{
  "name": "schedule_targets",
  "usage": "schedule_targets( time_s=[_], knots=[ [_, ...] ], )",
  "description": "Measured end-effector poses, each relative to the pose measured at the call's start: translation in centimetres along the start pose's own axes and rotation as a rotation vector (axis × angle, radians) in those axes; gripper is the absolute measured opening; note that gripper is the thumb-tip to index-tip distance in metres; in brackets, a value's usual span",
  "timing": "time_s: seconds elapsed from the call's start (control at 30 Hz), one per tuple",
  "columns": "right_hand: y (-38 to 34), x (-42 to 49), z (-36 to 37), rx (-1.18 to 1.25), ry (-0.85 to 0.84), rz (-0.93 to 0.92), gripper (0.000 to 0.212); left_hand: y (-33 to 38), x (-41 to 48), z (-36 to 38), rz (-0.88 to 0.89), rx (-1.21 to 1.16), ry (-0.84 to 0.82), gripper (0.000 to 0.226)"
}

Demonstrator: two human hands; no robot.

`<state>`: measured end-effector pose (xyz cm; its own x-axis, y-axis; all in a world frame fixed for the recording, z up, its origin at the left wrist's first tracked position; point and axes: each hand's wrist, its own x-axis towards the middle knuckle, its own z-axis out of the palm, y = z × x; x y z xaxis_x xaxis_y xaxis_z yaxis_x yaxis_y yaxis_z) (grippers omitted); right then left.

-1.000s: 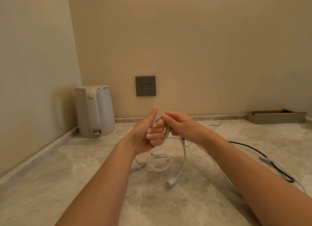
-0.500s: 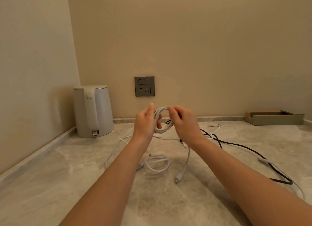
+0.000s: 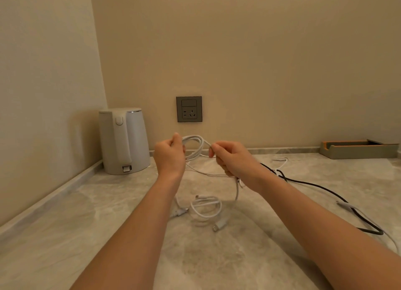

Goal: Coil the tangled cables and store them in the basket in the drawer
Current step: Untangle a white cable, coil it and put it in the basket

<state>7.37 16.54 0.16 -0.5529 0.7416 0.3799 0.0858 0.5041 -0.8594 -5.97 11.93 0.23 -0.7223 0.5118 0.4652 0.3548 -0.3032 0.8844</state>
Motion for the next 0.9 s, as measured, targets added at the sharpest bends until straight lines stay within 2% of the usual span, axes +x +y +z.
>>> schedule_targets(
  time_s=[0.17,0.27,0.33,0.4,0.47,0.53,0.6,0.7,0.83,0.9],
  knots=[
    [0.9,0.6,-1.8,-0.191,0.284,-0.07,0.034,0.2,-0.7,0.8,0.021,-0.041,-0.183,0.046],
    [1.6,0.7,-2.0,-0.243,0.31,-0.033,0.039,0.5,-1.0,1.0,0.05,-0.08,-0.246,0.047],
    [1.6,0.5,-1.5,-0.315,0.175,0.014,0.04,0.7,-0.9,0.8,0.012,-0.144,-0.205,0.045],
    [0.9,-0.1,-0.5,-0.418,-0.05,0.021,0.038,0.6,-0.3,0.6,-0.03,-0.152,-0.108,0.044],
    [-0.1,-0.8,0.9,-0.564,-0.238,-0.059,0.028,0.2,0.4,0.1,-0.078,-0.142,-0.001,0.042],
    [-1.1,-1.5,2.1,-0.722,-0.302,-0.2,0.021,-0.2,1.1,-0.5,-0.112,-0.124,0.07,0.042],
    [-1.9,-2.0,2.6,-0.835,-0.242,-0.329,0.02,-0.5,1.6,-1.0,-0.09,-0.041,0.094,0.042],
    [-2.1,-2.1,2.4,-0.996,-0.063,-0.503,0.022,-1.0,1.9,-1.4,0.034,0.162,0.084,0.042],
    [-1.5,-1.7,1.3,-1.035,0.129,-0.694,0.027,-1.0,1.0,-0.7,0.243,0.412,-0.104,0.05],
    [-1.4,-1.5,0.4,-1.0,0.177,-0.678,0.029,-0.9,0.8,-0.3,0.302,0.472,-0.275,0.051]
  ],
)
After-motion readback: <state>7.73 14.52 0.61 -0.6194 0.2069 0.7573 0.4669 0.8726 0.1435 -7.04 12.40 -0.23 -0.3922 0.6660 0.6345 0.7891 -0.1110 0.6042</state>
